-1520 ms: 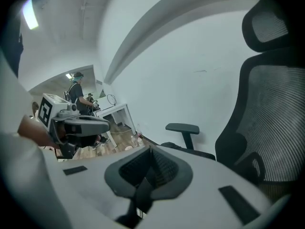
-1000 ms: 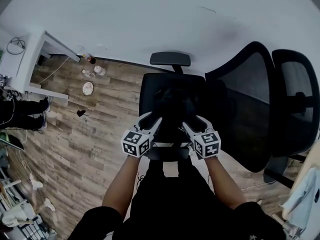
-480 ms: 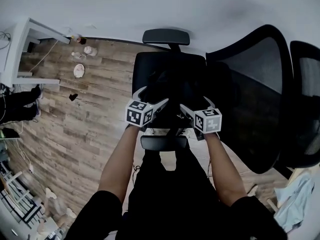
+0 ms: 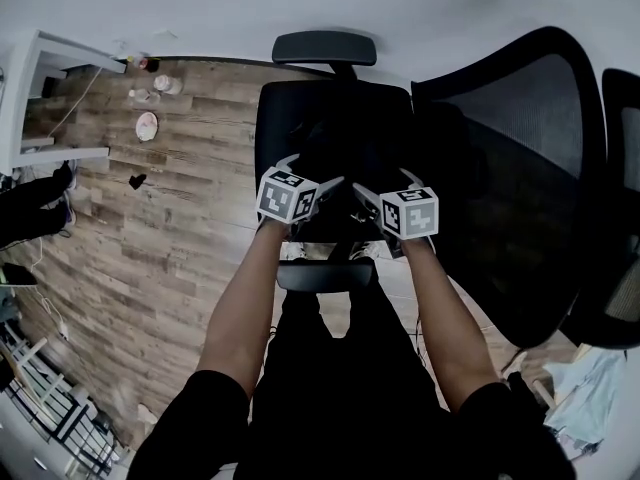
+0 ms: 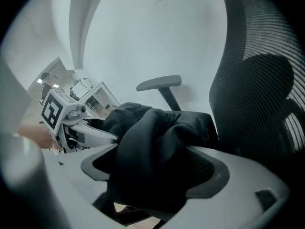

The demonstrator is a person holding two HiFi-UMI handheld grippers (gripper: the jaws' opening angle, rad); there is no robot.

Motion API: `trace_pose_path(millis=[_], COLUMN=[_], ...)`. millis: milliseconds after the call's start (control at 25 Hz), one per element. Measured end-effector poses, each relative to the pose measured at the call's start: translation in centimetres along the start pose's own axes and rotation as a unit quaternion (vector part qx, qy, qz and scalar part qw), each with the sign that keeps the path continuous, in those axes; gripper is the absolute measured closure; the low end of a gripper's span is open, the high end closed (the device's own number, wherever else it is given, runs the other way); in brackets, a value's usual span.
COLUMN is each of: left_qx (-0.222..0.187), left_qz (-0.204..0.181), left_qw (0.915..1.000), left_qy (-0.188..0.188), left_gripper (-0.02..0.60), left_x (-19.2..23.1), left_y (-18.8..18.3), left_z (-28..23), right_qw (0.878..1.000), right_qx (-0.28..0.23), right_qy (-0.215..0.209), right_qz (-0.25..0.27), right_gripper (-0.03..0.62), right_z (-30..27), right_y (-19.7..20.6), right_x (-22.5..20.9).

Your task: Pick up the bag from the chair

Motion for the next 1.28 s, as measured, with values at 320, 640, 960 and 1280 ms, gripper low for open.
trace_pose_path(millis=[320,640,960,1280], left_qx=[-0.031,-0.090,-0.184,-0.228], left_qz=[-0.040,-0.063,-0.070,-0.095], left_qw=[0.9981,0.9937,0.9805,0.9689], left_qy=[-0.036,-0.022,-0.001,0.014], left_gripper=[0.457,0.512,0.515,0.520], left_x=[-0.2,-1.9,-4.5,-7.0], left_y=[-0.2,-0.2,-0.3,-1.5], left_z=[1.2,3.3,6.4,9.6], right_qw=[0.998,0.989,0.980,0.973], right_qx=[-0.030,-0.071,-0.121,-0.174], right_qy=[0.017,0.062,0.077,0.071], right_qz=[0.059,0.114,0.138,0.135], right_gripper=[0.309,0.438,0.503,0.519], right_z=[0.3,2.1,4.8,7.9], right_y=[0.5,0.5,-0.8,-1.7], right_x=[-0.4,0.4,1.2,2.3])
Point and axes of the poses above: the fingertips, and each gripper's own axes: z backward along the fingers, x to its left, y out of its underside, the point moved 6 cm from there along z, backward along the fingers, and after that the axes turned 11 degrees about z, right-handed, at the moved point
